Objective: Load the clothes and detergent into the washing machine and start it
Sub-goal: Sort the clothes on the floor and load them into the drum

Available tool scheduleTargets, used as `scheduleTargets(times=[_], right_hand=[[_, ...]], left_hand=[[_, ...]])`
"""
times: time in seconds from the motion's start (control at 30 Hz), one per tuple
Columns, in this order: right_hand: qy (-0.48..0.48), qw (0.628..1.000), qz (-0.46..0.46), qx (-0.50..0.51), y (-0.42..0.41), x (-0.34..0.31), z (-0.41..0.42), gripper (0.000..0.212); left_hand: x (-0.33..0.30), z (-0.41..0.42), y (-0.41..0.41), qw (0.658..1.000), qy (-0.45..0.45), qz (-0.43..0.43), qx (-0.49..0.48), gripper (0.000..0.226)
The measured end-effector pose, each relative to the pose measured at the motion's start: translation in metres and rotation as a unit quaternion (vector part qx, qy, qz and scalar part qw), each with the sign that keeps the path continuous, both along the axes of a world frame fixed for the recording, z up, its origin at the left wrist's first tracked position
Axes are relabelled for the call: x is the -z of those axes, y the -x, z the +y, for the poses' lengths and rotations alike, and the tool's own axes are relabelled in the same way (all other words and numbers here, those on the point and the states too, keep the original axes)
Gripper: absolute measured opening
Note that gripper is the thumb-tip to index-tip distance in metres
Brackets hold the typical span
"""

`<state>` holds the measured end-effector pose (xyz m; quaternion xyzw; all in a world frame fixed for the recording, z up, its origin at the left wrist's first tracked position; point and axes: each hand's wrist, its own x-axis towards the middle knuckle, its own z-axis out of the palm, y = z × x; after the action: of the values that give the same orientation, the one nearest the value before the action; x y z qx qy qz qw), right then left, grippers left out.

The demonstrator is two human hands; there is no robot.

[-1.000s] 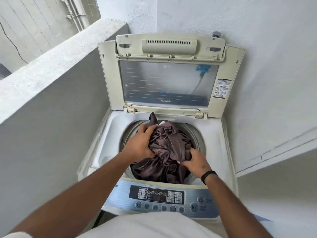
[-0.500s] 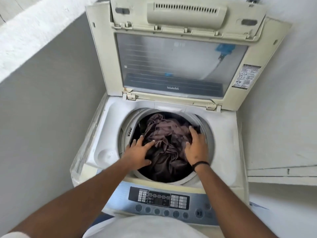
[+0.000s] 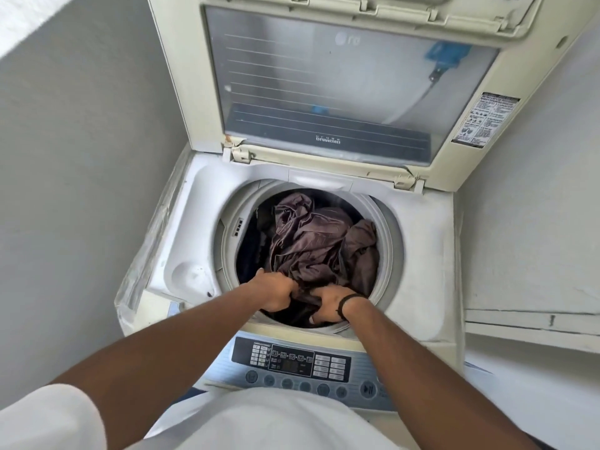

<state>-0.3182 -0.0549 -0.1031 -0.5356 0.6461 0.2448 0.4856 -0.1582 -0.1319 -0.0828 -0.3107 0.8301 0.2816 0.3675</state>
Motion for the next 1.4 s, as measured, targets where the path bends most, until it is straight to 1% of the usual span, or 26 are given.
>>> scheduleTargets(times=[0.03, 0.1, 0.2, 0.23, 0.3, 0.33, 0.37, 0.4, 0.43, 0.5, 0.53, 0.57, 0.63, 0.67, 0.73, 0.8, 0.87, 0.93, 1.03, 1.1, 1.13, 1.2, 1.23, 1.3, 1.33, 1.4], right_hand=[[0.000, 1.000, -0.026, 0.002, -0.001, -0.002, -0.001, 0.068], [-0.020, 0.996, -0.088, 0.029, -0.004, -0.007, -0.006, 0.059], [-0.066, 0.981, -0.176, 0.037, -0.010, -0.006, -0.010, 0.063], [-0.079, 0.978, -0.192, 0.033, -0.012, -0.005, -0.011, 0.065], [-0.099, 0.974, -0.203, 0.026, -0.013, -0.005, -0.013, 0.066], [-0.093, 0.976, -0.195, 0.038, -0.011, -0.004, -0.014, 0.061], [-0.057, 0.980, -0.178, 0.068, -0.008, -0.004, -0.017, 0.051], [0.010, 0.981, -0.147, 0.123, -0.003, -0.003, -0.020, 0.039], [0.096, 0.974, -0.091, 0.186, 0.003, -0.003, -0.024, 0.036], [0.263, 0.927, 0.044, 0.263, 0.019, -0.004, -0.032, 0.034], [0.311, 0.906, 0.084, 0.276, 0.027, -0.001, -0.036, 0.037], [0.324, 0.899, 0.103, 0.278, 0.033, 0.004, -0.041, 0.048], [0.286, 0.915, 0.099, 0.266, 0.042, 0.013, -0.052, 0.082], [0.257, 0.926, 0.079, 0.266, 0.044, 0.023, -0.059, 0.099], [0.186, 0.946, 0.020, 0.265, 0.048, 0.042, -0.068, 0.126], [0.122, 0.966, -0.021, 0.227, 0.051, 0.056, -0.075, 0.140], [0.084, 0.978, -0.026, 0.189, 0.055, 0.062, -0.081, 0.143], [0.074, 0.985, -0.005, 0.154, 0.056, 0.057, -0.086, 0.143], [0.094, 0.990, 0.067, 0.082, 0.049, 0.040, -0.087, 0.135], [0.130, 0.986, 0.086, 0.064, 0.042, 0.030, -0.078, 0.121], [0.139, 0.985, 0.080, 0.065, 0.039, 0.024, -0.071, 0.110], [0.123, 0.991, 0.043, 0.044, 0.034, 0.018, -0.053, 0.092], [0.093, 0.995, -0.001, 0.033, 0.032, 0.018, -0.042, 0.092], [0.006, 0.996, -0.082, 0.025, 0.027, 0.022, -0.023, 0.109], [-0.038, 0.994, -0.099, 0.028, 0.027, 0.025, -0.016, 0.117], [-0.079, 0.989, -0.108, 0.055, 0.028, 0.026, -0.012, 0.124]], left_hand=[[0.002, 0.002, 0.000, 1.000, 0.008, -0.006, -0.012, 0.034], [0.005, 0.002, 0.002, 0.999, 0.026, -0.019, -0.041, 0.039], [0.008, -0.008, 0.004, 0.995, 0.030, -0.062, -0.074, 0.061], [0.008, -0.012, 0.005, 0.994, 0.034, -0.071, -0.077, 0.064], [0.009, -0.018, 0.007, 0.992, 0.055, -0.071, -0.085, 0.060], [0.009, -0.020, 0.007, 0.991, 0.078, -0.066, -0.089, 0.055], [0.008, -0.019, 0.007, 0.988, 0.110, -0.053, -0.093, 0.050], [0.008, -0.018, 0.007, 0.984, 0.148, -0.038, -0.096, 0.043], [0.008, -0.017, 0.006, 0.979, 0.179, -0.017, -0.100, 0.036], [0.010, -0.015, 0.005, 0.974, 0.199, 0.046, -0.096, 0.028], [0.013, -0.015, 0.005, 0.975, 0.185, 0.088, -0.082, 0.027], [0.016, -0.016, 0.006, 0.976, 0.162, 0.132, -0.060, 0.030], [0.022, -0.015, 0.011, 0.980, 0.105, 0.171, -0.009, 0.040], [0.025, -0.013, 0.012, 0.985, 0.081, 0.152, 0.006, 0.043], [0.034, -0.007, 0.012, 0.997, 0.049, 0.064, 0.011, 0.044], [0.042, -0.004, 0.009, 0.997, 0.054, -0.048, 0.019, 0.060], [0.046, -0.006, 0.009, 0.989, 0.085, -0.122, 0.028, 0.072], [0.042, -0.011, 0.010, 0.985, 0.115, -0.125, 0.008, 0.070], [0.029, -0.017, 0.010, 0.981, 0.191, -0.022, -0.038, 0.050], [0.026, -0.022, 0.006, 0.962, 0.245, 0.080, -0.090, 0.041], [0.027, -0.025, 0.005, 0.953, 0.252, 0.124, -0.112, 0.039], [0.030, -0.026, 0.004, 0.955, 0.209, 0.163, -0.135, 0.047], [0.032, -0.025, 0.004, 0.965, 0.160, 0.148, -0.144, 0.062], [0.039, -0.019, 0.006, 0.984, 0.042, 0.065, -0.159, 0.102], [0.042, -0.017, 0.007, 0.988, 0.006, 0.029, -0.153, 0.114], [0.044, -0.014, 0.007, 0.991, -0.012, 0.007, -0.135, 0.118]])
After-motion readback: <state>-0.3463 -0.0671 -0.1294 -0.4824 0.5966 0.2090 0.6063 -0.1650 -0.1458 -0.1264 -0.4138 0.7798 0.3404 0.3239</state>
